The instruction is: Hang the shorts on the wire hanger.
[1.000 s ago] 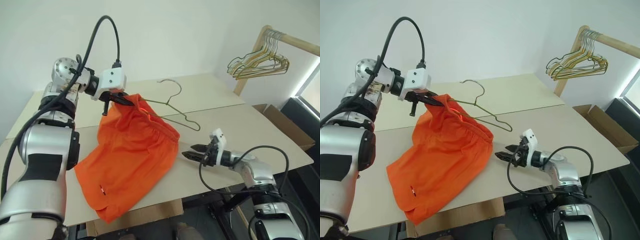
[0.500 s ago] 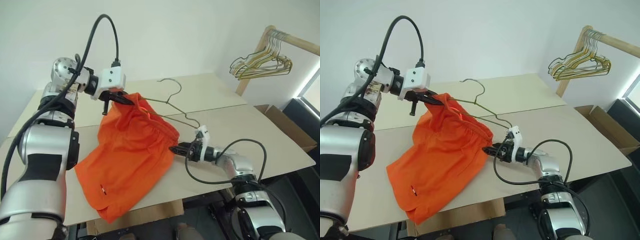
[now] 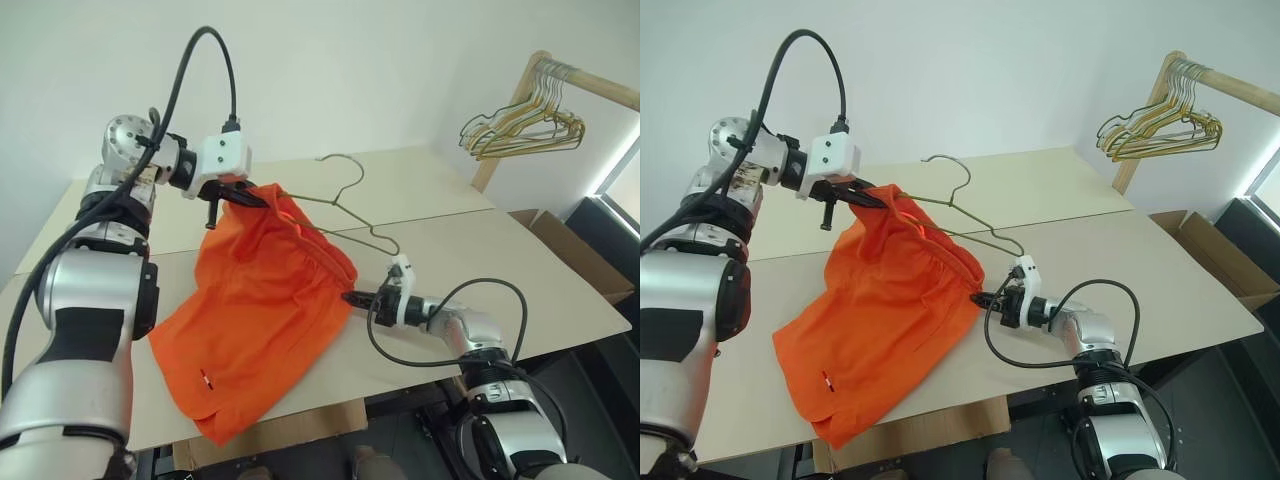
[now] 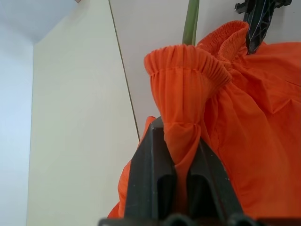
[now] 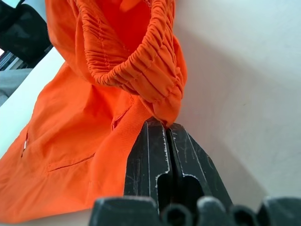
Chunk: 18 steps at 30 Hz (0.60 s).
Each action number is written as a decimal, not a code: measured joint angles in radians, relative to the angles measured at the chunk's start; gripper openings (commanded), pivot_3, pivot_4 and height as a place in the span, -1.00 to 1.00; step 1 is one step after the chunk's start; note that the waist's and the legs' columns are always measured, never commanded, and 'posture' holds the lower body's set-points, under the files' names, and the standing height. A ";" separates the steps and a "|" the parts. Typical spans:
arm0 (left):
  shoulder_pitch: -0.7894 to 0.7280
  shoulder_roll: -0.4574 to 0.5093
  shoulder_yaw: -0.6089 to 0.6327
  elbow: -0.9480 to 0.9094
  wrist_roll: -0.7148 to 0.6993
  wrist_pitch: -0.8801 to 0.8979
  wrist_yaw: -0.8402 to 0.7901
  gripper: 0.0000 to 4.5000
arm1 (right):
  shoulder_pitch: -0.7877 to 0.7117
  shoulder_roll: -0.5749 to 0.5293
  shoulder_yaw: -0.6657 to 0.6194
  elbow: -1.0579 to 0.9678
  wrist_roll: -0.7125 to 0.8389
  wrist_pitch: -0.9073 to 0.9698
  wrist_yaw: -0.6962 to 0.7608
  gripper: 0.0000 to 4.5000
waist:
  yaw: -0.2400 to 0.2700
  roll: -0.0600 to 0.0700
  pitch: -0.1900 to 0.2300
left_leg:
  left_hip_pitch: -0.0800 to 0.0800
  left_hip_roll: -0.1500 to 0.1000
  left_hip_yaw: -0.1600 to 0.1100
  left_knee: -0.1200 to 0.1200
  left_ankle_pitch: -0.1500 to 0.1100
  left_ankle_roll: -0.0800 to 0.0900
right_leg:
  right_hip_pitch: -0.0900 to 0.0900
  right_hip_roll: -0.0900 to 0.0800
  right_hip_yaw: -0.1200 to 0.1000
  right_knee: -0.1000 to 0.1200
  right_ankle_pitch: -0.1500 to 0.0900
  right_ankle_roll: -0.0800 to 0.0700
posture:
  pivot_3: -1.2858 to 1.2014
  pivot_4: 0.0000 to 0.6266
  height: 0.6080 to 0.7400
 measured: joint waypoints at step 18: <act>0.018 0.054 -0.054 -0.010 -0.111 -0.011 -0.090 -1.00 | -0.023 -0.212 -0.088 0.003 0.061 0.059 0.044 -0.98 | 0.000 0.000 0.000 | 0.000 0.000 0.000 0.000 0.000 0.000 | 0.000 -0.001 -0.001 -0.001 0.000 0.000 | 0.00 -1.00 1.00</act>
